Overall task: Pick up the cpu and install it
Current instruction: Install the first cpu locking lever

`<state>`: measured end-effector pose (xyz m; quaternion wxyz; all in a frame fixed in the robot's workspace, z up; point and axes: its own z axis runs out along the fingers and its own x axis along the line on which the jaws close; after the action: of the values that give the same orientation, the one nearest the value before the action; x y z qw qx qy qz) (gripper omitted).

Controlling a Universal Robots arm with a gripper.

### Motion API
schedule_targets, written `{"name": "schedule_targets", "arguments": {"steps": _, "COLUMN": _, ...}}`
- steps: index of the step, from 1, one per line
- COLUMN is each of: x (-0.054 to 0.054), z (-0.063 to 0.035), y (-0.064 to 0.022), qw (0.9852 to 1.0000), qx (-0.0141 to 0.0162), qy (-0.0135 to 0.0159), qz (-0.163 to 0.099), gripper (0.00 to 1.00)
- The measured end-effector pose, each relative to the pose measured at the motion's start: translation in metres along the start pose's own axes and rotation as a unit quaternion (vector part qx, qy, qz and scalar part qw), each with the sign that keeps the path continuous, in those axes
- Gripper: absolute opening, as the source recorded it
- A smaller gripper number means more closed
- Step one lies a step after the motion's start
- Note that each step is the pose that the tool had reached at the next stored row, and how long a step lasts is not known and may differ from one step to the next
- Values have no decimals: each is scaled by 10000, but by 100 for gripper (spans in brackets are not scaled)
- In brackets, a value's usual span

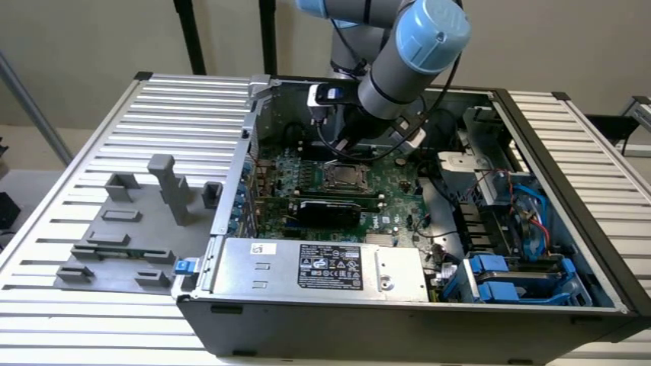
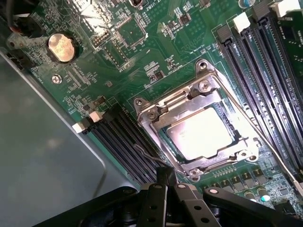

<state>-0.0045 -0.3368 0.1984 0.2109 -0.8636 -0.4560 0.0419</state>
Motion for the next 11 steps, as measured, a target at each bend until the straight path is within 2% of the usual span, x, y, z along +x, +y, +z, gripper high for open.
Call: {"name": "schedule_targets", "arguments": {"steps": 11, "x": 30, "z": 34, "y": 19, "qw": 10000, "qx": 0, "qy": 0, "qz": 1, "gripper": 11}}
